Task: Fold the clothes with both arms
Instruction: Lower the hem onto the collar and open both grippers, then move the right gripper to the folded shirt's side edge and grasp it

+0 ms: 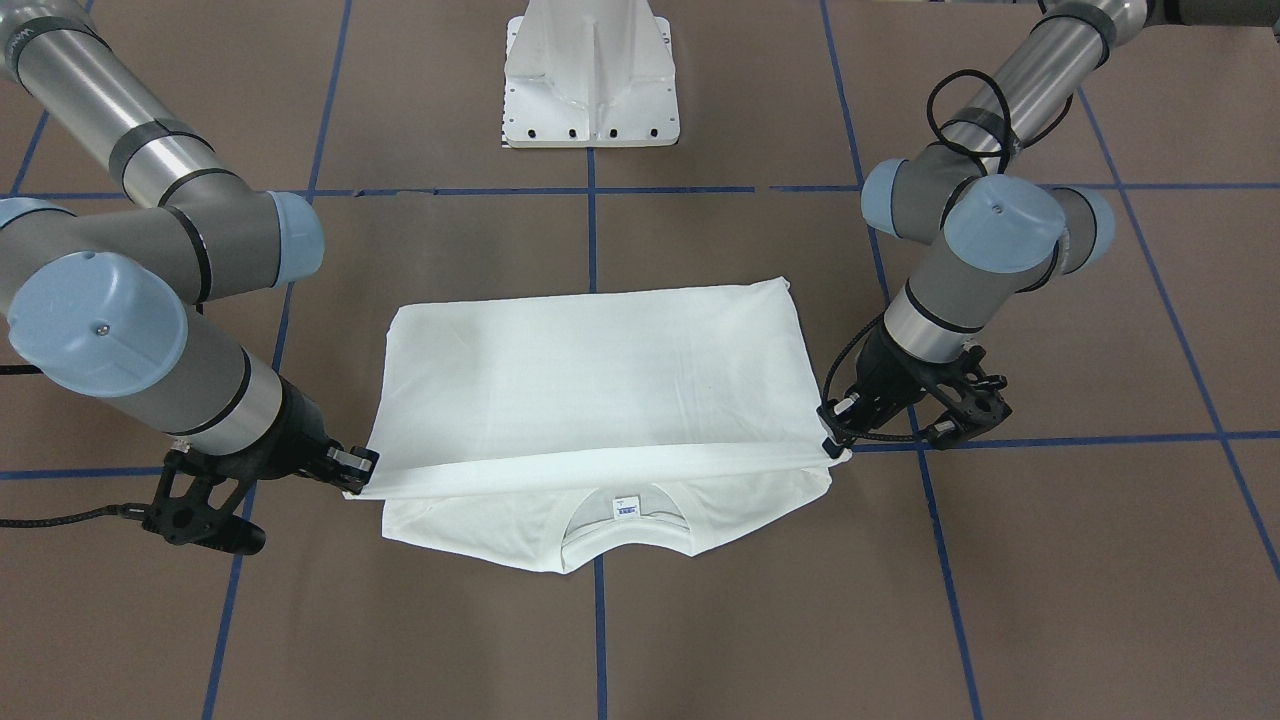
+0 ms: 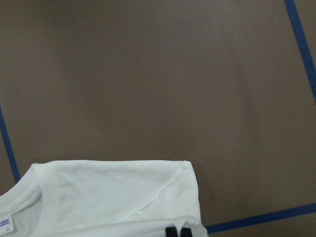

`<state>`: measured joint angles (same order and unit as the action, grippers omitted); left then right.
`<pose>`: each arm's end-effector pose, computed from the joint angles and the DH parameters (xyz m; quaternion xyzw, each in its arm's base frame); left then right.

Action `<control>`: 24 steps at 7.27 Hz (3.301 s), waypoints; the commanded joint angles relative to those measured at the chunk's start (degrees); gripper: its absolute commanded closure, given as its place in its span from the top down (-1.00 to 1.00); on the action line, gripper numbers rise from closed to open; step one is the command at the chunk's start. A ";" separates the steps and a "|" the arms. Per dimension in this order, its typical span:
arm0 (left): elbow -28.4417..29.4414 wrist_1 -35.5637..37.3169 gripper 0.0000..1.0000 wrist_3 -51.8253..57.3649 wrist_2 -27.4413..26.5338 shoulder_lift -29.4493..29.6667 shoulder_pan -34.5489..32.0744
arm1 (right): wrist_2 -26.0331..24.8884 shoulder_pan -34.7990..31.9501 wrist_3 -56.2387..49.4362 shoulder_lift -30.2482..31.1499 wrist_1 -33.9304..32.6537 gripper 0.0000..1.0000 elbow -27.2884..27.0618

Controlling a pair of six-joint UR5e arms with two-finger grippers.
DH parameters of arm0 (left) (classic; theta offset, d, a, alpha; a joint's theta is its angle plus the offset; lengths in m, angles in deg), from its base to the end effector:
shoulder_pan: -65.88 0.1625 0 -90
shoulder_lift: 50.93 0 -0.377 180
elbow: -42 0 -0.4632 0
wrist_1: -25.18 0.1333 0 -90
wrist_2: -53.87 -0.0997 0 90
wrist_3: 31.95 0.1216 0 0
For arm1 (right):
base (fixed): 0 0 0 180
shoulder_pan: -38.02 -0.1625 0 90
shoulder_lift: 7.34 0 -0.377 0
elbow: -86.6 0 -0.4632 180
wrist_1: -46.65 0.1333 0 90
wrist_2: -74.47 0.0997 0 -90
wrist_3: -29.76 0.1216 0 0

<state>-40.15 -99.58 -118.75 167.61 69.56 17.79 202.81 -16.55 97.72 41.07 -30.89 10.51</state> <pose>0.4491 -0.6266 0.2850 0.0407 0.5017 -0.2364 0.8311 -0.4155 -0.6839 0.2379 -0.0411 -0.4455 0.1403 0.8832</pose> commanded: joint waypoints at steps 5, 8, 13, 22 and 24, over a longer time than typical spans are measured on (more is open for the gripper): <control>0.15 0.05 0.42 -0.04 -0.88 0.36 0.01 | -3.88 3.15 -0.02 -1.65 1.33 0.69 1.38; 0.06 0.13 1.00 0.14 -2.56 0.54 0.01 | -4.59 3.06 -0.54 -1.04 4.74 1.00 1.30; -4.32 0.75 1.00 -0.30 -2.56 -0.25 -0.08 | -9.66 13.22 6.10 20.03 8.37 1.00 -21.61; -6.09 0.75 1.00 -0.39 -2.64 -0.17 0.01 | -14.61 21.52 7.98 23.05 8.10 -1.00 -22.00; -6.18 0.75 1.00 -0.39 -2.64 -0.17 0.01 | -14.26 21.08 8.07 23.13 8.01 -1.00 -22.52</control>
<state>-46.28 -98.83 -119.13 164.97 69.40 17.80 188.35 4.78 105.80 64.09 -22.85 -11.78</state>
